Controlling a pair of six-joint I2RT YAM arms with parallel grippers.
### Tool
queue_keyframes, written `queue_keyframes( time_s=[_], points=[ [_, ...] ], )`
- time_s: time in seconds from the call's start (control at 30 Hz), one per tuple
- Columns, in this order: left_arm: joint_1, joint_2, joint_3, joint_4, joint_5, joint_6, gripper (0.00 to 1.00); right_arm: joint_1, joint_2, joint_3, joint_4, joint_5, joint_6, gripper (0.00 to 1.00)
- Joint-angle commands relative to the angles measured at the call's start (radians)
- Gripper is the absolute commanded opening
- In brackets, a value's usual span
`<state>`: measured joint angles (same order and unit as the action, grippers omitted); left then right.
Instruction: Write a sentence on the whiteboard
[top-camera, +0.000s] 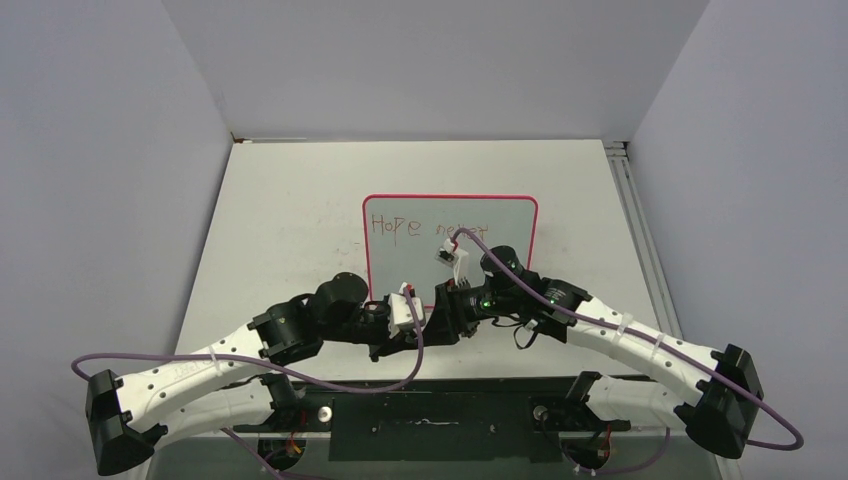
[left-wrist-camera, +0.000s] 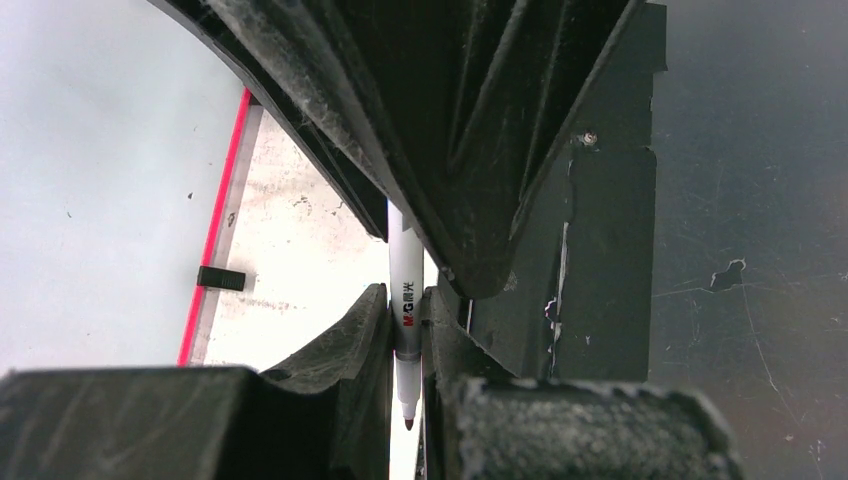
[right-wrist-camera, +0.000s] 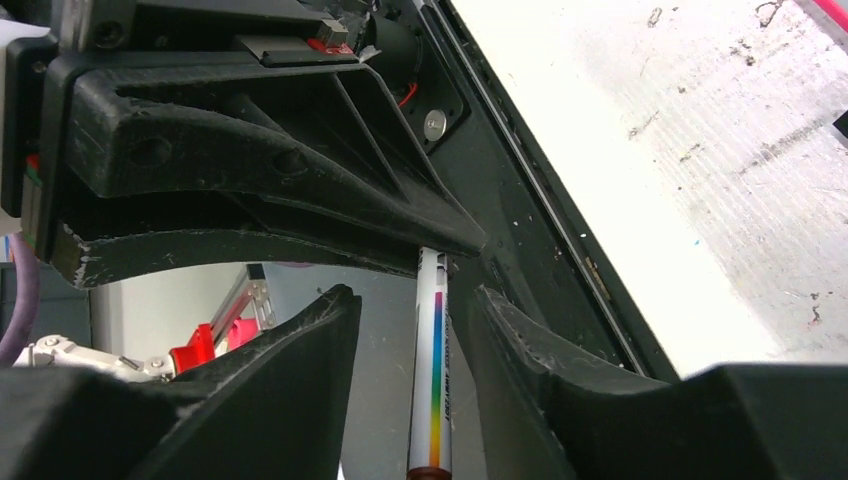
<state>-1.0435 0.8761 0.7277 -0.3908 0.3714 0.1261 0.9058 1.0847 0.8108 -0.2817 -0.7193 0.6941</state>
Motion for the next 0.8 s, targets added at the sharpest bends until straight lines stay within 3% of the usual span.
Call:
queue_keyframes(
  time_s=[0.0,0.13,0.23,0.37,0.47,0.53,0.6,0.77],
  points=[
    [0.007,0.002,0.004,0.053,0.023,0.015,0.0,0.007,-0.013,-0.007,0.095,-0.019,0.024,0.42],
    [0.007,0.005,0.005,0.053,0.019,0.011,0.0,0.007,-0.02,-0.007,0.088,-0.013,0.02,0.29],
    [0.008,0.007,0.008,0.059,0.007,-0.003,0.0,0.007,-0.02,-0.002,0.063,0.004,0.004,0.09],
    [0.023,0.008,0.023,0.066,-0.032,-0.033,0.02,0.007,-0.036,0.039,-0.015,0.065,-0.044,0.05],
    [0.065,-0.009,0.034,0.084,-0.034,-0.062,0.41,0.007,-0.062,0.114,-0.126,0.198,-0.102,0.05],
    [0.105,-0.033,0.056,0.095,-0.034,-0.09,0.6,0.006,-0.084,0.206,-0.224,0.311,-0.148,0.05],
    [0.13,-0.05,0.099,0.089,-0.074,-0.113,0.7,0.005,-0.103,0.288,-0.308,0.456,-0.187,0.05],
    [0.156,-0.058,0.264,-0.029,-0.249,-0.146,0.81,0.006,-0.169,0.402,-0.373,0.702,-0.241,0.05]
  ],
)
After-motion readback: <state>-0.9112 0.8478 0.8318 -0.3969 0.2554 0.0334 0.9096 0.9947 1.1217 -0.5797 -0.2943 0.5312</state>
